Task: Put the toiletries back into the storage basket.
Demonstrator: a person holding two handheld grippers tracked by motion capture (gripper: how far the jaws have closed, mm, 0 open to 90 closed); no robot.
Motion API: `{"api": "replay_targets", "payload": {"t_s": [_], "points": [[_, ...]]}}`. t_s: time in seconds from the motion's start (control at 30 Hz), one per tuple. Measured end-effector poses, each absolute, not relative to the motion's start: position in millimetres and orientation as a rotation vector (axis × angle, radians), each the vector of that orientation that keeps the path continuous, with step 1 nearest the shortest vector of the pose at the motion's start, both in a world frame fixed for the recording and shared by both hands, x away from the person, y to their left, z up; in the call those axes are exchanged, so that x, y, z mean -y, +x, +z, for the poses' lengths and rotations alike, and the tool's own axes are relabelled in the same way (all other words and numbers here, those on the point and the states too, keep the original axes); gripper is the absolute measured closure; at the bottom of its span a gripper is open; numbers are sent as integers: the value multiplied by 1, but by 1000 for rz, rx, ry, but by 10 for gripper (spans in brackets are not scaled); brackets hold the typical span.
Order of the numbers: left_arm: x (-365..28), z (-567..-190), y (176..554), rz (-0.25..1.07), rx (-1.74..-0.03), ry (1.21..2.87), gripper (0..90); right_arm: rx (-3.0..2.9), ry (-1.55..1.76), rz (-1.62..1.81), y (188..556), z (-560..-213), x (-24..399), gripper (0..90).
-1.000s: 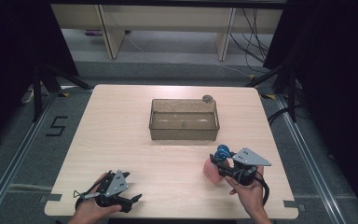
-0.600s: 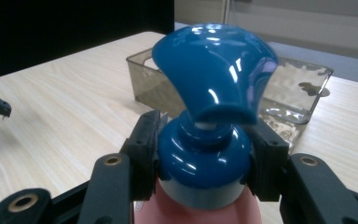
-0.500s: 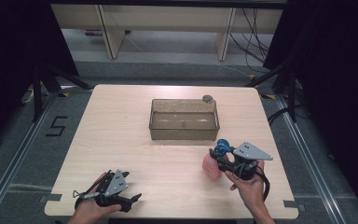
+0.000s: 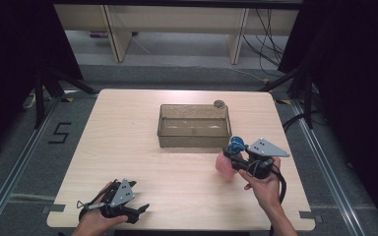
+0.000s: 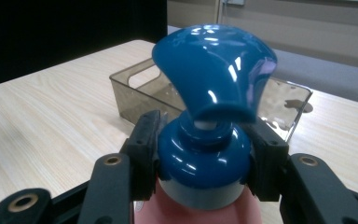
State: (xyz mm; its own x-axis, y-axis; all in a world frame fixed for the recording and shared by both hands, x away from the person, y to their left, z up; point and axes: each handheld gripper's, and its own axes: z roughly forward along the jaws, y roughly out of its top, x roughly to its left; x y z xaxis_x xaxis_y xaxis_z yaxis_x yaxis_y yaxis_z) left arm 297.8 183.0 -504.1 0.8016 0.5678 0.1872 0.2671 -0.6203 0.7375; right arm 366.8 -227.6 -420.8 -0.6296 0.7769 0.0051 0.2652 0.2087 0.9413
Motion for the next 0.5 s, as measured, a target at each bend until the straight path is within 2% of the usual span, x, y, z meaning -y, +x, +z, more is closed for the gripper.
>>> {"api": "replay_targets", "payload": {"t_s": [0.5], "points": [[-184,-504,297,521,-609,2257,149,-1987,966,1404,391,-396,226,536]]}}
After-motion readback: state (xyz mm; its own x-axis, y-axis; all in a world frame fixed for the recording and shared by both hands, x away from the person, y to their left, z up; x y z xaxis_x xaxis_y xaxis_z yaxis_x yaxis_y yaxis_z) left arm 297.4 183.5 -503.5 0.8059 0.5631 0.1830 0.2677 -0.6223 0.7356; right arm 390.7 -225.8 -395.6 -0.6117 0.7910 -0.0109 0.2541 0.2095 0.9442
